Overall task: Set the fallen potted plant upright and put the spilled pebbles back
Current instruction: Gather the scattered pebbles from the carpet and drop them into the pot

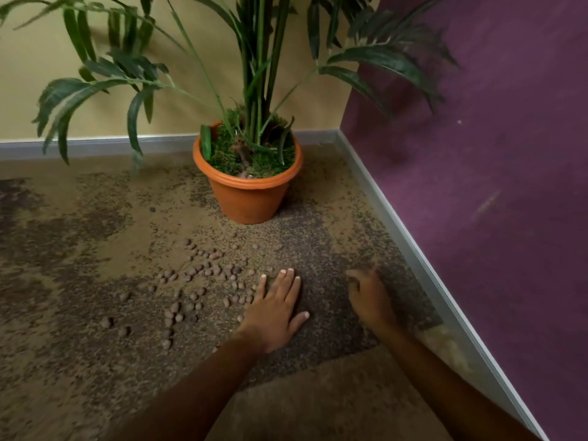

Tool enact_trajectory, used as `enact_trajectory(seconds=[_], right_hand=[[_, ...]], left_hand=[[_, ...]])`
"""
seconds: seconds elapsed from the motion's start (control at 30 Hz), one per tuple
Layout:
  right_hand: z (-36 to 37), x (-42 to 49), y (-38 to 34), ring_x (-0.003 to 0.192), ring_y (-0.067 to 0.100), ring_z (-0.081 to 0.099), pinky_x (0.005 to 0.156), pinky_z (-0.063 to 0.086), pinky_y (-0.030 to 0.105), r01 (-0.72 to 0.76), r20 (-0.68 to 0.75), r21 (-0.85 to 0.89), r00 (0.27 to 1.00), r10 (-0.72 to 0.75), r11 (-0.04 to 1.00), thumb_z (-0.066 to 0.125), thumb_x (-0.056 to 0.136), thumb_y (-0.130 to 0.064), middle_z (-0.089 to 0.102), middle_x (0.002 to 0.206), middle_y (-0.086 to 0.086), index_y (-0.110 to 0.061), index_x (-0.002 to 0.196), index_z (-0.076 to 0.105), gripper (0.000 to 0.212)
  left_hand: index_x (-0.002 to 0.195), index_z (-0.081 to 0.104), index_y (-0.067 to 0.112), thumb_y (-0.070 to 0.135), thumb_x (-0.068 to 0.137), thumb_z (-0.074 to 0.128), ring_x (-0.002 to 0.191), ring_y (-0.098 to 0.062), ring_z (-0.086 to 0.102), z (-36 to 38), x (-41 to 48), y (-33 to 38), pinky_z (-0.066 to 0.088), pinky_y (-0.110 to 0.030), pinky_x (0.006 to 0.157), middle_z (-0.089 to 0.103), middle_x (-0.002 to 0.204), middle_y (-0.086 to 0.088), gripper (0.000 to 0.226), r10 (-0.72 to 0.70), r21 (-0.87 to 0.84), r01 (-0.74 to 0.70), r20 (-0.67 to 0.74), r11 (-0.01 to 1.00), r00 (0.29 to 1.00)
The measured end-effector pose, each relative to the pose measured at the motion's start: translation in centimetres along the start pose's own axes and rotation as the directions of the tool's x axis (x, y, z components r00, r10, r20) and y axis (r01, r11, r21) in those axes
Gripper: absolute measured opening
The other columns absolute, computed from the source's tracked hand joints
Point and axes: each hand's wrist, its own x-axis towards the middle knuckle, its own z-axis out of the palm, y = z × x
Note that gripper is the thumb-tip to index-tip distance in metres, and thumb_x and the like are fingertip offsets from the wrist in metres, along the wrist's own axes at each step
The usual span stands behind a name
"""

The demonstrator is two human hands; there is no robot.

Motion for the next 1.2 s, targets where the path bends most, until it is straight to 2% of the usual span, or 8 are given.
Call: enact_trajectory(seconds=[0.2,0.37,0.63,0.77,0.87,1.0,1.1,1.2], right_hand=[[1.9,-3.4,5.5,0.147,0.03,0.011,0.117,0.017,0.049,-0.081,-0.1,-0.356,0.994,0.048,0.931,0.037,0.097,-0.045,0.016,0.159,0.012,-0.023,0.149,0.025,0.057],[3.3,-4.8,6.7,0.146,0.038,0.004,0.119,0.01,0.047,-0.058,-0.088,-0.465,0.996,0.019,0.884,0.032,0.096,-0.053,0.007,0.158,0.022,-0.026,0.151,0.011,0.065],[4.9,-4.2,4.4,0.148,0.029,-0.002,0.121,0.003,0.039,0.124,0.005,-0.428,0.991,-0.135,0.895,0.027,0.101,-0.039,0.001,0.16,0.014,-0.018,0.151,0.011,0.057],[5.7,-3.2,2.8,0.148,0.025,0.001,0.121,0.007,0.038,0.267,0.071,-0.419,0.962,-0.262,0.868,0.029,0.103,-0.023,0.001,0.161,0.011,-0.021,0.151,0.011,0.052],[5.6,-2.4,2.2,0.148,0.025,-0.001,0.121,0.012,0.038,0.343,0.107,-0.413,0.938,-0.329,0.843,0.033,0.098,-0.005,-0.001,0.161,0.008,-0.025,0.151,0.01,0.061],[4.6,-1.9,2.9,0.148,0.025,0.005,0.12,0.01,0.043,0.219,0.046,-0.418,0.974,-0.22,0.882,0.033,0.101,-0.018,0.01,0.161,0.006,-0.023,0.15,0.018,0.051],[3.7,-2.5,4.0,0.142,0.024,0.021,0.113,0.027,0.036,0.117,-0.052,-0.414,0.987,-0.152,0.903,0.032,0.102,-0.033,0.021,0.157,0.004,-0.023,0.149,0.023,0.049],[3.0,-2.9,4.3,0.127,0.023,0.036,0.104,0.036,0.03,0.152,-0.05,-0.371,0.982,-0.183,0.916,0.037,0.101,-0.029,0.037,0.144,0.007,-0.021,0.145,0.035,0.044]], left_hand=[[0.149,-0.009,0.006,0.081,0.075,0.016,0.147,-0.025,-0.012,2.4,-0.9,1.0,-0.018,-0.055,0.112,-0.018,0.157,-0.012,0.108,0.212,0.184,-0.223,0.078,0.957,0.974],[0.146,-0.014,0.004,0.085,0.072,0.024,0.145,-0.024,-0.017,3.4,-1.2,1.5,-0.024,-0.052,0.108,-0.032,0.144,-0.005,0.117,0.282,0.267,-0.308,0.132,0.913,0.95],[0.147,-0.014,0.008,0.051,0.097,0.014,0.147,-0.023,-0.01,3.5,-0.3,1.4,-0.009,-0.049,0.117,-0.015,0.159,-0.008,0.072,0.148,0.279,-0.143,0.002,0.95,0.989],[0.15,-0.009,0.016,0.037,0.101,0.016,0.148,-0.023,-0.005,3.2,0.3,0.4,-0.003,-0.047,0.118,-0.011,0.16,-0.006,0.059,0.086,0.253,-0.066,-0.066,0.965,0.994],[0.15,-0.005,0.02,0.034,0.101,0.017,0.148,-0.023,-0.003,2.7,0.6,-0.7,0.0,-0.046,0.119,-0.009,0.16,-0.005,0.055,0.039,0.25,-0.015,-0.092,0.968,0.995],[0.151,-0.003,0.02,0.032,0.102,0.017,0.148,-0.022,-0.001,1.9,0.8,-2.3,0.001,-0.044,0.119,-0.006,0.161,-0.006,0.054,-0.057,0.215,0.08,-0.109,0.973,0.992],[0.151,-0.002,0.021,0.034,0.101,0.018,0.148,-0.023,0.002,1.5,0.8,-3.3,0.003,-0.044,0.119,-0.004,0.161,-0.006,0.055,-0.122,0.163,0.144,-0.135,0.976,0.983],[0.151,0.0,0.022,0.038,0.101,0.019,0.148,-0.023,0.004,1.3,0.5,-3.6,0.004,-0.044,0.119,-0.003,0.16,-0.008,0.056,-0.152,0.117,0.169,-0.145,0.979,0.978]])
